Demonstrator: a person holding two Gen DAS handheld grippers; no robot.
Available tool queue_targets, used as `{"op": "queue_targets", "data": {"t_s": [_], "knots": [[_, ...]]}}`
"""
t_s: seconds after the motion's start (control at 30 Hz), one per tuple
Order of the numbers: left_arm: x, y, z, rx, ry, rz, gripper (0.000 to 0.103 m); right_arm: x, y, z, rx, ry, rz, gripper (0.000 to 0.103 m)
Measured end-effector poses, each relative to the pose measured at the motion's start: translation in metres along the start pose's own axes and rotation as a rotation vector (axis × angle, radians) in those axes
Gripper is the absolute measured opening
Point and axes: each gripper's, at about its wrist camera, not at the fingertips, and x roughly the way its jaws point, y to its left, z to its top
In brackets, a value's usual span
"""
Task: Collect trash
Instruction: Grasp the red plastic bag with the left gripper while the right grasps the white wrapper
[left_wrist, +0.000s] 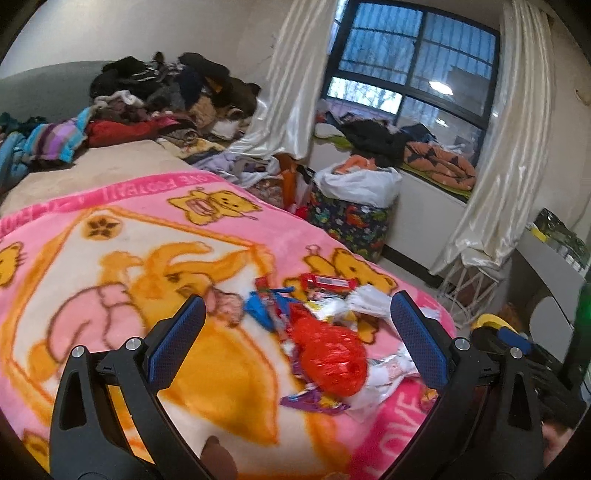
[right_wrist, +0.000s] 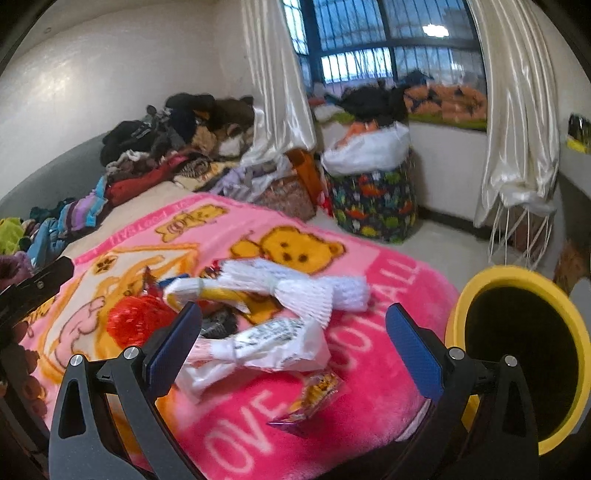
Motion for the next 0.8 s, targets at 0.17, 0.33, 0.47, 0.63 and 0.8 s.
{"op": "queue_targets", "data": {"t_s": [0.17,0.33,0.47,0.63,0.8], "knots": [[0.021,-0.020,-0.005,0.053,0.052,-0.043,0.091,0.026,-0.019,-0.003,0.074,0.133,0.041,0.086],[0.043,-0.027,-0.014,0.050,0.145,-0.041,0.075,0.054,-0.022,-0.007,0.105,0.259,0.095,0.071],[0.055,-0.025,-0.023,0.030,0.199,-0.034,0.062,0.070,-0.020,-0.011,0.122,0.339,0.142,0.053],[0.061,-0.023,-0.029,0.026,0.237,-0.032,0.028,0.063,-0.023,-0.010,0.142,0.312,0.175,0.024],[0.046,-0.027,-0.019,0.052,0.187,-0.046,0.013,0.044,-0.027,-0.006,0.137,0.259,0.175,0.015]]}}
